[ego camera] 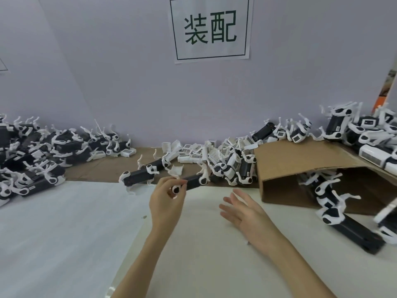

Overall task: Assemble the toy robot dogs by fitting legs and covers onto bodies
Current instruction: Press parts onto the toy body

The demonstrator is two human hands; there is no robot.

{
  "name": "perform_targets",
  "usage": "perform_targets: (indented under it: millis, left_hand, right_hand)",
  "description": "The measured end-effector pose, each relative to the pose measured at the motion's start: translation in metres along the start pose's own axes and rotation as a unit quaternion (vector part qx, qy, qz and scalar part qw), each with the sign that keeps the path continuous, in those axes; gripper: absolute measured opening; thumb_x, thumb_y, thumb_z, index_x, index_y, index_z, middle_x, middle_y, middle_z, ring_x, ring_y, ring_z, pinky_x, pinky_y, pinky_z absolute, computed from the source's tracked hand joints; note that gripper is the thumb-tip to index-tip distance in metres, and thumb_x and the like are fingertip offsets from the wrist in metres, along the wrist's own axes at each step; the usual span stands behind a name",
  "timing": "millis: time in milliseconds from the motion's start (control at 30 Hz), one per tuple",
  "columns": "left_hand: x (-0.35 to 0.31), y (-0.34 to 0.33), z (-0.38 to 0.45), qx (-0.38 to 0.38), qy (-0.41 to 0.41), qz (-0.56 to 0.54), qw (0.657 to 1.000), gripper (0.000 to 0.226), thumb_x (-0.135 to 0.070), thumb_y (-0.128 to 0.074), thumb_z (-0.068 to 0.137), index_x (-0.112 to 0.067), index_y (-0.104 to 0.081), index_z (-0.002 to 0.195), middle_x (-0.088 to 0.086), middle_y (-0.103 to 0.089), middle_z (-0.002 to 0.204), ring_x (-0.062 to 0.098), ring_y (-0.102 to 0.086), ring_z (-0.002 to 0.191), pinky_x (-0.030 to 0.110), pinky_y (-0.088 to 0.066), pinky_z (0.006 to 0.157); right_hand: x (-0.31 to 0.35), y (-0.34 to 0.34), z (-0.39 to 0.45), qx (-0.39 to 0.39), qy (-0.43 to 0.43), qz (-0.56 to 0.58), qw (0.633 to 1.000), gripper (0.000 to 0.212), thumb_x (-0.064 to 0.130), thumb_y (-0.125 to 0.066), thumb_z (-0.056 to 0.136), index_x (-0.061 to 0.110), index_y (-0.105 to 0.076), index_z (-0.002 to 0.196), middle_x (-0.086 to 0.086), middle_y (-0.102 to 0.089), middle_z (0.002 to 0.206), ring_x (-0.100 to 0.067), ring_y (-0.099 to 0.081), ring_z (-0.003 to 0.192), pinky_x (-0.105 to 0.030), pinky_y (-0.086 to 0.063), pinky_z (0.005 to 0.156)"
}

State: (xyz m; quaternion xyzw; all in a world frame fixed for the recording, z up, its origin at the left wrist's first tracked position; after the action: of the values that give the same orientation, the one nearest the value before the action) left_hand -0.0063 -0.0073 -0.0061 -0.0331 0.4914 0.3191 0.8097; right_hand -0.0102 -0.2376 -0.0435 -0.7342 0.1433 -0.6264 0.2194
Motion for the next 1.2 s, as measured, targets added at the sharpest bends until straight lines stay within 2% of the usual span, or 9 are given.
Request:
perform_targets:
  millis: [100, 233, 333, 433, 567, 700, 867, 1033, 1200]
  left_hand:
    - [-0.014, -0.018, -0.015, 0.081, -0.019, -0.064, 0.995, 0.021, -0.008, -0.079, 0.093, -0.030, -0.082, 0.092, -0.014, -0.069, 0.102, 0.014, -0.057, 0.070, 0.030, -0.050, 0.070]
    - [-0.026, -0.033, -0.031, 0.166, -0.073, -0.085, 0.980, 0.031, -0.004, -0.074, 0.095, -0.034, -0.080, 0.100, -0.013, -0.073, 0.099, 0.008, -0.055, 0.066, 0.021, -0.044, 0.067]
    - [-0.030, -0.032, -0.031, 0.165, -0.086, -0.082, 0.979, 0.050, -0.018, -0.078, 0.097, -0.049, -0.064, 0.135, -0.018, -0.073, 0.106, 0.009, -0.061, 0.073, 0.016, -0.045, 0.068]
    - [-0.029, -0.027, -0.026, 0.117, -0.103, -0.053, 0.986, 0.080, -0.036, -0.085, 0.089, -0.046, -0.040, 0.155, -0.021, -0.066, 0.124, 0.011, -0.061, 0.102, 0.014, -0.046, 0.077]
    - [-0.022, -0.028, -0.025, 0.251, 0.086, -0.101, 0.959, 0.079, -0.077, -0.073, 0.076, -0.045, -0.050, 0.144, -0.015, -0.067, 0.131, 0.007, -0.071, 0.103, 0.024, -0.057, 0.077]
    - [-0.019, -0.030, -0.027, 0.319, 0.145, -0.197, 0.916, 0.068, -0.057, -0.078, 0.087, -0.017, -0.063, 0.139, 0.010, -0.075, 0.114, 0.027, -0.074, 0.083, 0.040, -0.058, 0.077]
    - [-0.016, -0.023, -0.023, 0.318, 0.154, -0.226, 0.908, 0.067, -0.051, -0.082, 0.085, -0.020, -0.066, 0.141, 0.012, -0.074, 0.120, 0.029, -0.070, 0.083, 0.037, -0.054, 0.080]
    - [-0.017, -0.026, -0.024, 0.290, 0.221, -0.335, 0.869, 0.060, -0.039, -0.089, 0.083, -0.017, -0.070, 0.135, 0.015, -0.075, 0.125, 0.026, -0.070, 0.085, 0.029, -0.057, 0.078]
    - [-0.018, -0.025, -0.022, 0.318, 0.163, -0.368, 0.859, 0.061, -0.015, -0.085, 0.086, -0.025, -0.066, 0.143, 0.013, -0.065, 0.145, 0.028, -0.064, 0.126, 0.035, -0.048, 0.110]
  right_hand:
    - [0.001, -0.003, -0.003, 0.004, 0.023, -0.024, 0.999, 0.084, 0.037, -0.091, 0.074, 0.021, -0.051, 0.146, -0.006, -0.061, 0.141, -0.021, -0.071, 0.117, -0.045, -0.053, 0.108]
    - [0.009, -0.004, -0.008, 0.006, 0.063, -0.084, 0.994, 0.073, 0.044, -0.093, 0.067, 0.008, -0.068, 0.126, -0.013, -0.072, 0.127, -0.025, -0.073, 0.114, -0.043, -0.054, 0.105]
    - [0.013, 0.001, -0.009, -0.029, 0.078, -0.080, 0.993, 0.059, 0.036, -0.084, 0.073, 0.004, -0.069, 0.120, -0.012, -0.077, 0.114, -0.027, -0.075, 0.108, -0.042, -0.054, 0.104]
    - [0.017, 0.001, -0.011, -0.018, 0.078, -0.040, 0.996, 0.052, 0.032, -0.077, 0.084, 0.000, -0.067, 0.124, -0.015, -0.076, 0.116, -0.028, -0.073, 0.111, -0.035, -0.057, 0.098]
    - [0.017, -0.009, -0.014, 0.024, 0.053, 0.022, 0.998, 0.044, 0.027, -0.066, 0.098, -0.003, -0.065, 0.129, -0.018, -0.072, 0.125, -0.032, -0.070, 0.117, -0.036, -0.056, 0.098]
    - [0.017, -0.012, -0.016, 0.060, 0.026, -0.019, 0.998, 0.049, 0.032, -0.069, 0.096, 0.002, -0.060, 0.134, -0.020, -0.071, 0.126, -0.039, -0.069, 0.117, -0.046, -0.055, 0.101]
    - [0.019, -0.011, -0.021, 0.034, 0.053, -0.096, 0.993, 0.075, 0.043, -0.082, 0.074, -0.001, -0.060, 0.130, -0.017, -0.075, 0.116, -0.037, -0.074, 0.105, -0.040, -0.060, 0.090]
    - [0.019, -0.017, -0.025, 0.004, 0.031, -0.091, 0.995, 0.078, 0.045, -0.084, 0.070, 0.005, -0.055, 0.131, -0.017, -0.077, 0.111, -0.040, -0.076, 0.097, -0.035, -0.062, 0.074]
    - [0.016, -0.019, -0.032, 0.083, -0.102, -0.024, 0.991, 0.066, 0.041, -0.073, 0.090, 0.013, -0.050, 0.145, -0.029, -0.070, 0.122, -0.040, -0.074, 0.097, -0.032, -0.060, 0.060]
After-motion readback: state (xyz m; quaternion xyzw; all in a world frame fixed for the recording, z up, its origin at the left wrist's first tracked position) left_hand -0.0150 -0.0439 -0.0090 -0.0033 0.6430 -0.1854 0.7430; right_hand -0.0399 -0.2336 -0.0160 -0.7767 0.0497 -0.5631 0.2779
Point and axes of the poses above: each hand's wrist, its own z-axis towards the middle knuckle, its own y-axis out of the back of the hand, x = y × z, the point moved 3 cm from there along z, towards the middle knuckle
